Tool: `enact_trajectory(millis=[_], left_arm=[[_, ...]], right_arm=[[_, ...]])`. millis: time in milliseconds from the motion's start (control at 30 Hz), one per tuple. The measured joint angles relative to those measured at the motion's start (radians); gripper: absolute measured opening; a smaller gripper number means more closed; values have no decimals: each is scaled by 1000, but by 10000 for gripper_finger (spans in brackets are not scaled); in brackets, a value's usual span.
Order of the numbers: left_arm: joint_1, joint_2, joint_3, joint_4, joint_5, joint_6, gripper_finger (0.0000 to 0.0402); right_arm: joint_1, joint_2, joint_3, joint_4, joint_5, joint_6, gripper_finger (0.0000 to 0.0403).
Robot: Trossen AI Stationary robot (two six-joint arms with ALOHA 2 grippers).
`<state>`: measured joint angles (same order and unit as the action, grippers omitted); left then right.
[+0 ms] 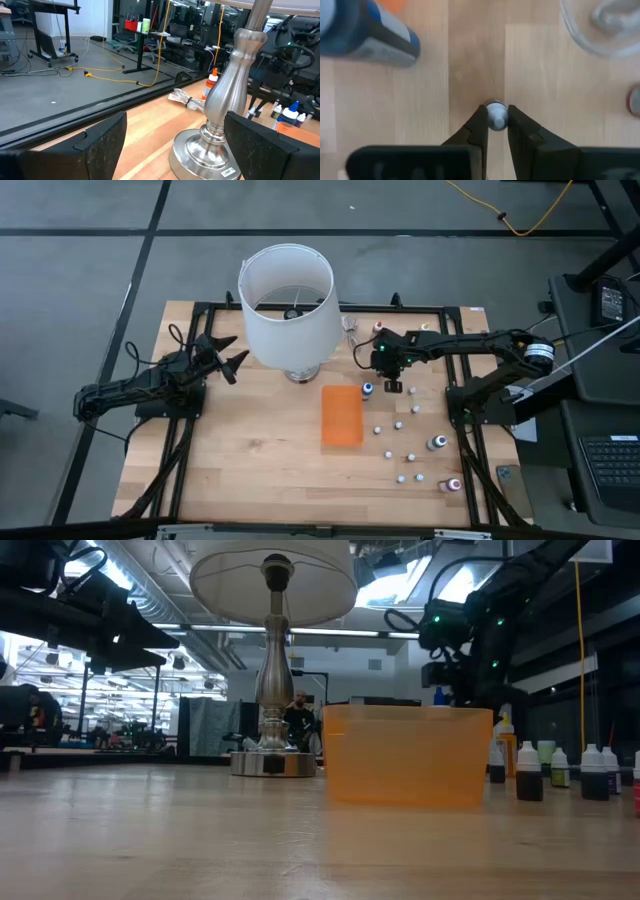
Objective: Pick & Place food coloring
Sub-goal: Put the small black food coloring bottle into the orange bin
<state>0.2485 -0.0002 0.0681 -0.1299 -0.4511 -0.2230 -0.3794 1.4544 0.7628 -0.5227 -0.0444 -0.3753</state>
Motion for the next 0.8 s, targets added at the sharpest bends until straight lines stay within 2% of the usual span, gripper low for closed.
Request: enact_trajectory(millis=[167,367,533,800], left_arm=[[0,0,0,0,0,0,322],[0,0,0,0,0,0,322],[0,0,0,0,0,0,322],[0,0,0,0,0,0,322]], right_arm=[[7,-94,17,-103,48,49,68],[67,-179,75,-239,58,188,55],[160,-197,162,-355,104,344,63],[351,-198,282,-475,105,648,60]])
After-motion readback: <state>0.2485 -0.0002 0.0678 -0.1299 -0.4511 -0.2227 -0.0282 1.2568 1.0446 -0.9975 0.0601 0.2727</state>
